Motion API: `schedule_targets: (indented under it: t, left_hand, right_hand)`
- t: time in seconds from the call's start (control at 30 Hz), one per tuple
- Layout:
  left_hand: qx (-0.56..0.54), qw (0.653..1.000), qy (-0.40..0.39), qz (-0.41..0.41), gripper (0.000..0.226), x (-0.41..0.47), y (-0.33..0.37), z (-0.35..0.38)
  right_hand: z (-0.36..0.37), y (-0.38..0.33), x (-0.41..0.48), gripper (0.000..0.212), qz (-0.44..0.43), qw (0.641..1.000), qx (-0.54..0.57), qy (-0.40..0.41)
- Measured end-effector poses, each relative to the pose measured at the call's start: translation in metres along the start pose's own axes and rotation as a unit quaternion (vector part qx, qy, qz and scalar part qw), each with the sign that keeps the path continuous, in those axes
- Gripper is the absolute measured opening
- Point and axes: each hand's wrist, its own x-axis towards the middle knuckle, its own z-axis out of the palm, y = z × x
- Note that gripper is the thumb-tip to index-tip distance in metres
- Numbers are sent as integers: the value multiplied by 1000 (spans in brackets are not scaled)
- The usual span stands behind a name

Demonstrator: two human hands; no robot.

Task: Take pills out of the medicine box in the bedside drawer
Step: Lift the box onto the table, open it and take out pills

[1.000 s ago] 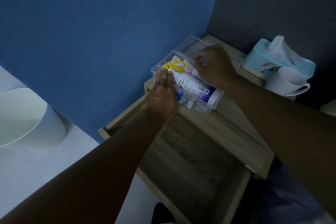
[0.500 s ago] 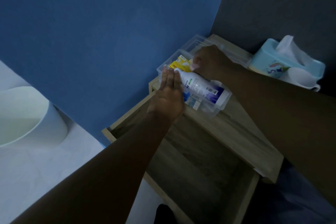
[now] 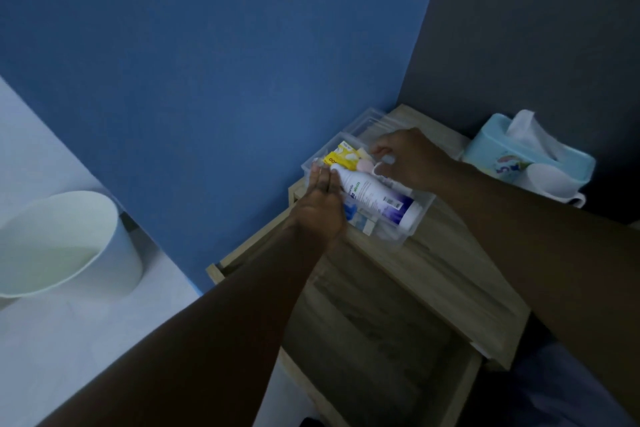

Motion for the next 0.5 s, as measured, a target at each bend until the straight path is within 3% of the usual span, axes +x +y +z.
schedule_targets:
  t: [0.37, 0.5]
  left_hand:
    - [-3, 1000, -13, 7, 69, -2, -1, -3]
    - [19, 1000, -3, 21, 63, 1, 8, -4]
  right_hand:
    - [20, 5, 31, 28, -47, 995, -53, -68]
    - [2, 5, 19, 31, -55, 998, -26, -16]
